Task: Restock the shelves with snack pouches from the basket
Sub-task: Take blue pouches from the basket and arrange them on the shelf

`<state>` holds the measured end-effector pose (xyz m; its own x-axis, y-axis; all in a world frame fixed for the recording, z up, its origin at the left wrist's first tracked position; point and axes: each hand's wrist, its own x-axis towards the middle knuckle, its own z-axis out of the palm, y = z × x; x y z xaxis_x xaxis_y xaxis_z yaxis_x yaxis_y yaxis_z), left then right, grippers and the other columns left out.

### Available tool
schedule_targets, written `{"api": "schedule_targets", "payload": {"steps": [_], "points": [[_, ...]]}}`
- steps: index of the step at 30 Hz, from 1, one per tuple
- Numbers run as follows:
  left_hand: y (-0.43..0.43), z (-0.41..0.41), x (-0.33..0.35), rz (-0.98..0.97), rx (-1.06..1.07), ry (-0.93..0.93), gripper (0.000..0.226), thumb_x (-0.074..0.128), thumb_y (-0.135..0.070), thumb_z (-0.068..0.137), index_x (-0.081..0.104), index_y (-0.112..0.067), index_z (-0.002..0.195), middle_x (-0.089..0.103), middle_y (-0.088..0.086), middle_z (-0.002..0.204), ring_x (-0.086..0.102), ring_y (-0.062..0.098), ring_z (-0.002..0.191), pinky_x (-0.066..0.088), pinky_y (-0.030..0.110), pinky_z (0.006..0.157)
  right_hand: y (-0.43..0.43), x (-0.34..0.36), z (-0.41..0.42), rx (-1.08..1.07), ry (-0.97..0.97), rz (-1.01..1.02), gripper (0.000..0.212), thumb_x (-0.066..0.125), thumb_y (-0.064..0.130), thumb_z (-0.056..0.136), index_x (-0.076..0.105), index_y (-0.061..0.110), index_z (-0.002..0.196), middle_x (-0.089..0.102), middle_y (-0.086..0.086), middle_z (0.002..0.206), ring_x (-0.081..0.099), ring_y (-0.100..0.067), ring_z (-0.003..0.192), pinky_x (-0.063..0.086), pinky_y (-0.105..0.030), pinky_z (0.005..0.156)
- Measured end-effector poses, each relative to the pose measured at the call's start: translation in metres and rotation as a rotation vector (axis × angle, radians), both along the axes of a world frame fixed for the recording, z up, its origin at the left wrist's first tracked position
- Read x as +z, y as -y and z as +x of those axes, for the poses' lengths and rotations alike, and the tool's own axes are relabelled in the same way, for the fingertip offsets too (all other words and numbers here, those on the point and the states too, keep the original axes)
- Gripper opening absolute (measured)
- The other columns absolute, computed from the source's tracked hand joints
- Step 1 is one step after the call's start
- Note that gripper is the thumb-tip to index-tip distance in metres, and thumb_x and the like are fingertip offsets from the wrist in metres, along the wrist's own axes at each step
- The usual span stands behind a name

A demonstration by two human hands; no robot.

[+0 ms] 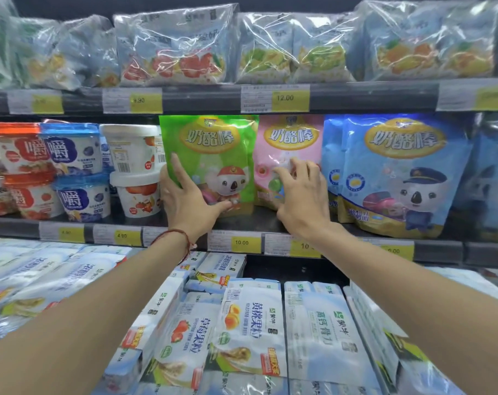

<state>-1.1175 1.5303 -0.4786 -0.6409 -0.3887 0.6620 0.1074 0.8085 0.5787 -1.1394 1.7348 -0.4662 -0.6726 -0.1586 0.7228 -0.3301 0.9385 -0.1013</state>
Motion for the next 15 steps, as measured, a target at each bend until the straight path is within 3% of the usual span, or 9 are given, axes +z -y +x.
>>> {"api": "schedule_targets", "payload": {"steps": [4,10,15], "points": [[-0.008,-0.005,-0.002,-0.086,0.086,-0.046,0.142,0.081,-0.060,0.062,-0.019,-0.014,0.152,-0.019,0.017,0.159,-0.006,0.037,0.148,0.007,0.047,0.119,0.003,0.004,-0.015,-0.037,0.023,0.097,0.086,0.083,0.020,0.078,0.036,0.029,0.150,0.018,-0.011,0.165,0.014,-0.035,0.152,0.018,-0.048,0.125],[-0.006,-0.010,0.002,-0.293,0.115,-0.047,0.135,0.080,-0.059,0.065,-0.020,-0.030,0.152,-0.031,0.010,0.157,-0.020,0.038,0.146,0.018,0.052,0.115,0.005,-0.001,-0.022,-0.056,0.028,0.133,0.098,0.083,0.017,0.079,0.024,0.029,0.157,0.000,-0.012,0.169,0.001,-0.039,0.155,0.013,-0.053,0.126],[-0.004,-0.010,0.001,-0.408,0.166,-0.050,0.130,0.076,-0.063,0.067,-0.013,-0.029,0.154,-0.030,0.011,0.157,-0.023,0.038,0.145,0.009,0.053,0.119,0.006,-0.001,-0.026,-0.048,0.075,0.115,0.105,0.082,0.017,0.081,0.014,0.030,0.160,-0.012,-0.009,0.169,-0.009,-0.039,0.155,0.012,-0.061,0.123]]}}
